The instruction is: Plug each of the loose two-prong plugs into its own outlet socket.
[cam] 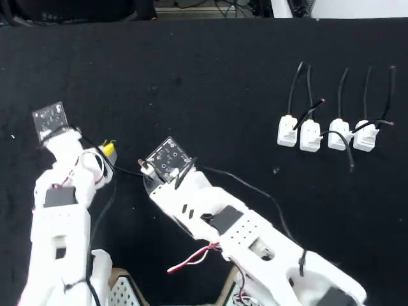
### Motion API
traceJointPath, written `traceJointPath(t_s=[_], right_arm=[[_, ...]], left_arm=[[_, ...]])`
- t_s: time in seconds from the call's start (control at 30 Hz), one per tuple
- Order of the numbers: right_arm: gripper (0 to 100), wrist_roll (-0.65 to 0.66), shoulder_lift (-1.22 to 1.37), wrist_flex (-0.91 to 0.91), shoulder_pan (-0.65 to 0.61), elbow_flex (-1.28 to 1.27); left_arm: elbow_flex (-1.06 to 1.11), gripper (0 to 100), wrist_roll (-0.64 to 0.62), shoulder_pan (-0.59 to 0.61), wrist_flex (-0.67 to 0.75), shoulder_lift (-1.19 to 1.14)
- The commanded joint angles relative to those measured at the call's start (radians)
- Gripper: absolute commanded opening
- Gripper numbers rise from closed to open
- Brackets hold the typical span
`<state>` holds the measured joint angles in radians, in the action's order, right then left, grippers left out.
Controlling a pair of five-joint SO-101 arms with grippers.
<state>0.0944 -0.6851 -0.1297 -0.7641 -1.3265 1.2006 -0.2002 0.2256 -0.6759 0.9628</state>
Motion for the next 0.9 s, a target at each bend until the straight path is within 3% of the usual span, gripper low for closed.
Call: traceJointPath(t_s=[0.0,0.2,0.37,0.63,0.87], right_arm=[[1.1,-0.006,0.044,0.037,-0.012,0.051],[1.1,-0.006,0.044,0.037,-0.121,0.047],[1.1,-0.006,0.044,0.037,-0.123,0.047],[1.1,-0.006,0.033,0.037,-0.123,0.047],[1.1,0.002,-0.117,0.028,-0.121,-0.015]], left_arm=[[0.085,23,-0.005,-0.050,0.031,0.247],[0.194,23,0.044,-0.125,0.023,0.457],[0.220,22,0.051,-0.170,-0.026,0.529],[0.272,22,0.170,-0.197,-0.044,0.555],[0.292,22,0.218,-0.199,-0.046,0.552]])
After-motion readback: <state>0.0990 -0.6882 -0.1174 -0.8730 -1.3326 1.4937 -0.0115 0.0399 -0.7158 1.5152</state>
